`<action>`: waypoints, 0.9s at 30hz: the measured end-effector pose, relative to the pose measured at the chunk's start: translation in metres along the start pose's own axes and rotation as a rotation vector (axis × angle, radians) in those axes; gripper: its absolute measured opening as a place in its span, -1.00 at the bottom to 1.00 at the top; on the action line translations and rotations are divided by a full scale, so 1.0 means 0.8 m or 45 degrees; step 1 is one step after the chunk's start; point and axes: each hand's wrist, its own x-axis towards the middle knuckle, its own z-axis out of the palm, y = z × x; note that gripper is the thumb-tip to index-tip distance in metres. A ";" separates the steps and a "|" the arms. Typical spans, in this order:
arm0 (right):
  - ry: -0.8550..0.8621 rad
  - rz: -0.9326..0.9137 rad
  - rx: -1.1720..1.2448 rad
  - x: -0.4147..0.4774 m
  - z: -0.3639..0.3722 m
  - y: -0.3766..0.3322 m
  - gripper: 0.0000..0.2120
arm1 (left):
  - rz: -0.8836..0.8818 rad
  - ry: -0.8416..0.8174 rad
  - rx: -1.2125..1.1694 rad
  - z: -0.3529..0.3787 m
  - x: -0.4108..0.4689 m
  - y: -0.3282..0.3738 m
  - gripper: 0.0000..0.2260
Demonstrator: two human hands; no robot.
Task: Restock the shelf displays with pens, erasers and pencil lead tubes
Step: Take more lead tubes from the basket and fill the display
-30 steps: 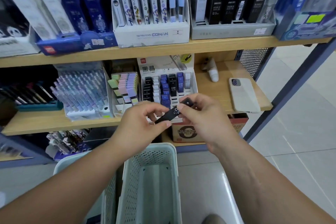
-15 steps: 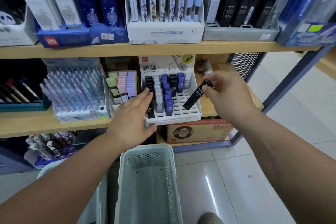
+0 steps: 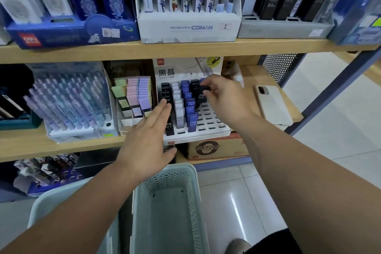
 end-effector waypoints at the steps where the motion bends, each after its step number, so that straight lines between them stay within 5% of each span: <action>1: -0.021 -0.018 -0.033 0.003 0.003 0.000 -0.78 | 0.000 0.006 -0.013 0.001 0.000 -0.001 -0.05; 15: -0.116 -0.097 -0.070 0.010 0.007 0.020 -0.82 | -0.014 0.032 -0.030 0.005 -0.002 0.002 -0.04; 20: 0.173 0.056 -0.100 0.034 -0.019 0.039 -0.74 | -0.015 0.033 -0.031 0.003 -0.001 0.001 -0.05; 27: 0.029 0.153 -0.178 0.049 0.002 0.051 -0.77 | 0.019 0.041 -0.009 -0.001 0.002 -0.004 -0.06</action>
